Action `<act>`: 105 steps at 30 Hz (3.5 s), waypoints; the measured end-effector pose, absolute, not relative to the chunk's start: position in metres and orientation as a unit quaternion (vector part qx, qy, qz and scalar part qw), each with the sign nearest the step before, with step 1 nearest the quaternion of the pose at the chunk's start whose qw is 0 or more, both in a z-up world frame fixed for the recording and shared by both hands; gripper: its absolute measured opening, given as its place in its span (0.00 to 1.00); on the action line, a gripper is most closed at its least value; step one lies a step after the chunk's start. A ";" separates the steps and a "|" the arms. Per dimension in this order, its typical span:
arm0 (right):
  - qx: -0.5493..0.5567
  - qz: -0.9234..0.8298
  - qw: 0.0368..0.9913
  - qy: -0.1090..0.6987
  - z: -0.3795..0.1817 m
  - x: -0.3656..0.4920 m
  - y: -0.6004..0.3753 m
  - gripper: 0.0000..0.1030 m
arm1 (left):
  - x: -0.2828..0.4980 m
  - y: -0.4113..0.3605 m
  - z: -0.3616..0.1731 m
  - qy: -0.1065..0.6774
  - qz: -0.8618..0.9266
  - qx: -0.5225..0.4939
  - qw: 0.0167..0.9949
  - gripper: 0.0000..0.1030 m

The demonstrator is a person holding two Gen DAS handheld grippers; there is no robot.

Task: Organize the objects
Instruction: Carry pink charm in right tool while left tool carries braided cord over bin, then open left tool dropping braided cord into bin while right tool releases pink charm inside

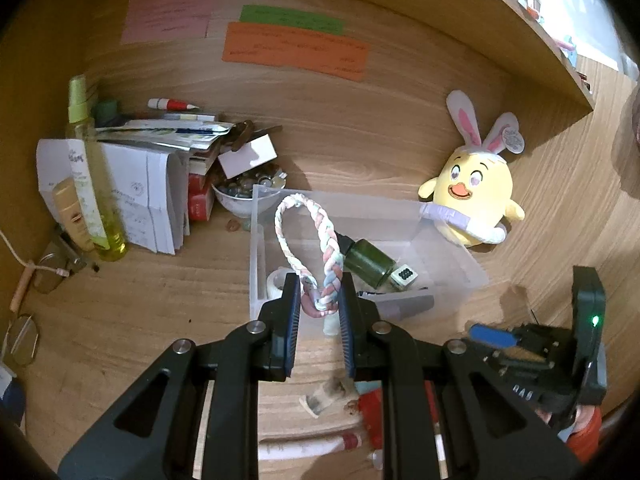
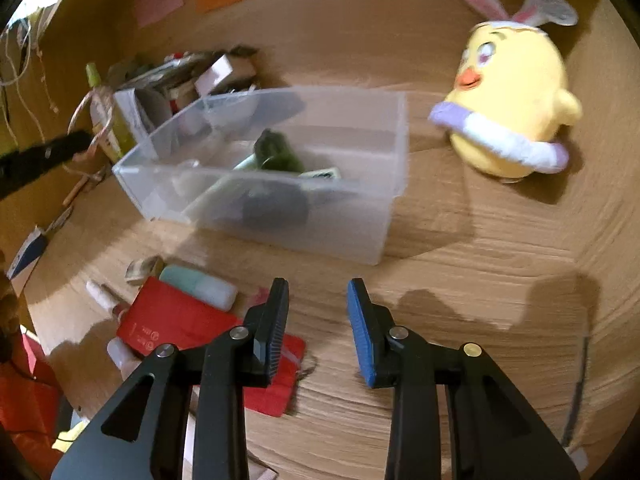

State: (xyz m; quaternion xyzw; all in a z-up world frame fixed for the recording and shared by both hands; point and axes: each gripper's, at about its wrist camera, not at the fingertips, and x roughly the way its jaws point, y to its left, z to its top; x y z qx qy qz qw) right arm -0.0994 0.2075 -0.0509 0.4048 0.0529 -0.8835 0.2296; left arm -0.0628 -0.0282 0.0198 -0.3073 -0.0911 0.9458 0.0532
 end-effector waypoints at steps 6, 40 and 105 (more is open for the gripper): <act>0.415 -0.870 0.254 0.085 -0.062 -0.098 0.180 0.27 | -0.074 -0.023 0.020 -0.080 0.945 -0.311 0.057 0.17; 0.299 -0.929 0.216 0.036 0.026 -0.113 0.224 0.19 | -0.154 -0.008 -0.012 -0.048 0.924 -0.374 0.064 0.18; 0.329 -0.912 0.225 0.092 0.002 -0.147 0.179 0.72 | -0.081 -0.026 -0.001 -0.008 0.940 -0.339 0.040 0.93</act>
